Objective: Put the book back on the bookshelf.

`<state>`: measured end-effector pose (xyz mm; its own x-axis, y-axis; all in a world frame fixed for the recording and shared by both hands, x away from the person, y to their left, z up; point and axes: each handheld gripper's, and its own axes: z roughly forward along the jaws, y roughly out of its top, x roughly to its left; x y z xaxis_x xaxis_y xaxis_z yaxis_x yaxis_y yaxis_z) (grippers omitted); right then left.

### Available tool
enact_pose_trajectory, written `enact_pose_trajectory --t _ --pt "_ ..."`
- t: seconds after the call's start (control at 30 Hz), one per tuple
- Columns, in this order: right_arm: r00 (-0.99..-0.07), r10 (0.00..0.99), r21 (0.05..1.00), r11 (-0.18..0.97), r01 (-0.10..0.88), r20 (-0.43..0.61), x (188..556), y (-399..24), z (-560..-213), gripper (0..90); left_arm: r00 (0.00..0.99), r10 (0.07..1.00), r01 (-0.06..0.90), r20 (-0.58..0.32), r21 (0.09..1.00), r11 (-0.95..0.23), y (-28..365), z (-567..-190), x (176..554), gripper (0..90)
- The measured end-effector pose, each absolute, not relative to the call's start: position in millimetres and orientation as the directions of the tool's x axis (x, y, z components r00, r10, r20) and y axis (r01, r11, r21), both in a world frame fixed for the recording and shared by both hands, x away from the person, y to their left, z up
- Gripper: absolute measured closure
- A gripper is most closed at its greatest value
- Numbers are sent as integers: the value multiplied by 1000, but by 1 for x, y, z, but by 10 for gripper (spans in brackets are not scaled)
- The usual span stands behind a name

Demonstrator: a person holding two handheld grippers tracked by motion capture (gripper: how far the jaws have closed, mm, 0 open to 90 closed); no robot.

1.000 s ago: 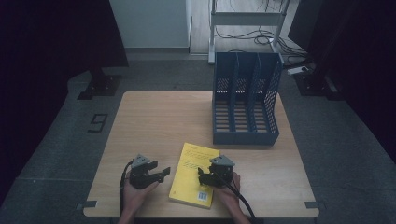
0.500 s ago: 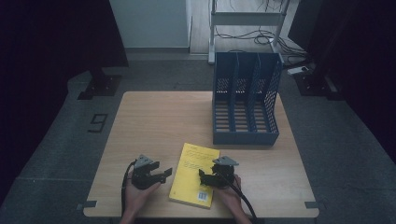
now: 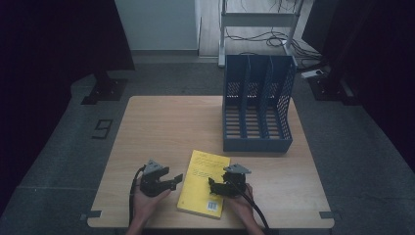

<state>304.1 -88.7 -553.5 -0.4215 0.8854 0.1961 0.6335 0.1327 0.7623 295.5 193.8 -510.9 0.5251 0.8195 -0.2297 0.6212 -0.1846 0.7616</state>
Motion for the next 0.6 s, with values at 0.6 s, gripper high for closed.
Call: enact_pose_trajectory --t 0.6 --pt "-424 885 765 135 630 194 304 -89 -554 133 560 796 648 -231 721 -246 160 -522 317 311"
